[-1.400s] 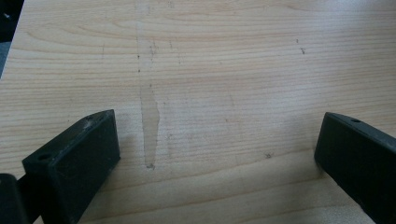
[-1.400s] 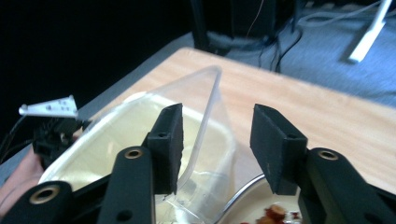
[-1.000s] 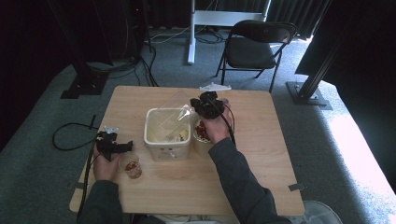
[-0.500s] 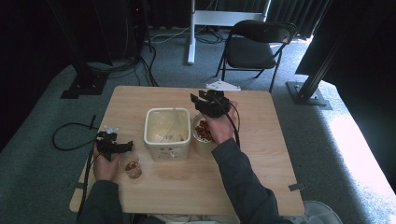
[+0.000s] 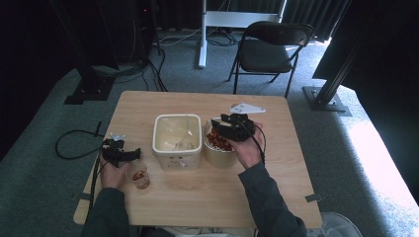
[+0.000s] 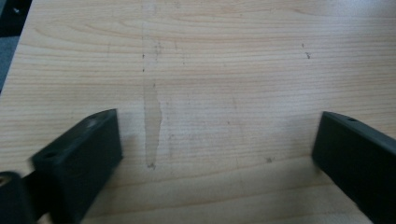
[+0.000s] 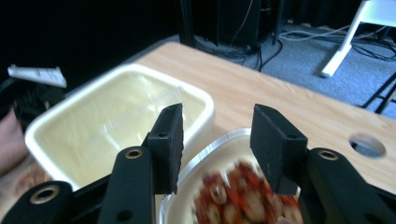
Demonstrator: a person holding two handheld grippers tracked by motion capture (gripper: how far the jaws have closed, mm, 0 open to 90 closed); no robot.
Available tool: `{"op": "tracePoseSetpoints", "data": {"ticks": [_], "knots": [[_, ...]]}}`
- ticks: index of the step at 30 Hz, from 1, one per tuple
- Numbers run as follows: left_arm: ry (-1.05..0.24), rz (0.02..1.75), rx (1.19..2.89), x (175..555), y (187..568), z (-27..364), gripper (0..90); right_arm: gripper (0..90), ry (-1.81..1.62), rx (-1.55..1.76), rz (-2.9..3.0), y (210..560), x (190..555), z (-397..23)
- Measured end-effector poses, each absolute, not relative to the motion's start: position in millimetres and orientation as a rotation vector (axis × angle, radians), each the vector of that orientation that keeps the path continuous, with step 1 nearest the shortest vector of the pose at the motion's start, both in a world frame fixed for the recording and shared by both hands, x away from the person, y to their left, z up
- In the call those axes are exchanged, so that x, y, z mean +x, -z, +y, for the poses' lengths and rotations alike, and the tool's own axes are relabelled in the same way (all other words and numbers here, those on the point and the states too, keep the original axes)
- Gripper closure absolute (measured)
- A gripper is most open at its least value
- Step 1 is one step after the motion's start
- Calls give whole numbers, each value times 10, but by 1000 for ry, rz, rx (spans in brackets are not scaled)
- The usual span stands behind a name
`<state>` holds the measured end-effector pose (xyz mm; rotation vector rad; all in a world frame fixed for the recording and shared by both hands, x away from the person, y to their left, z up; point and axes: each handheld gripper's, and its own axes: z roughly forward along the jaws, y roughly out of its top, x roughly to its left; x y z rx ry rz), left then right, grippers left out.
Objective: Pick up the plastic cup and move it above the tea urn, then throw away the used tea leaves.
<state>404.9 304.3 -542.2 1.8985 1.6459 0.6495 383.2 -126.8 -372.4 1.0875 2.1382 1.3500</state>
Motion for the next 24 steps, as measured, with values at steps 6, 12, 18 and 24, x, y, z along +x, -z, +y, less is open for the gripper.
{"op": "tracePoseSetpoints", "data": {"ticks": [6,12,18,24], "knots": [[-622,1606,1946,4031,5408,3075,68,525,-1300,1106,2110,3834,3677,-1547],[-599,1601,1970,4025,5389,3092,69,511,-1230,1086,2095,3894,3502,-1768],[-601,1553,1974,3913,5356,3147,269,475,-1270,1136,2080,3972,3364,-2037],[-602,1479,1955,3704,5349,3249,414,456,-1258,1171,2076,4115,3257,-2241]]}}
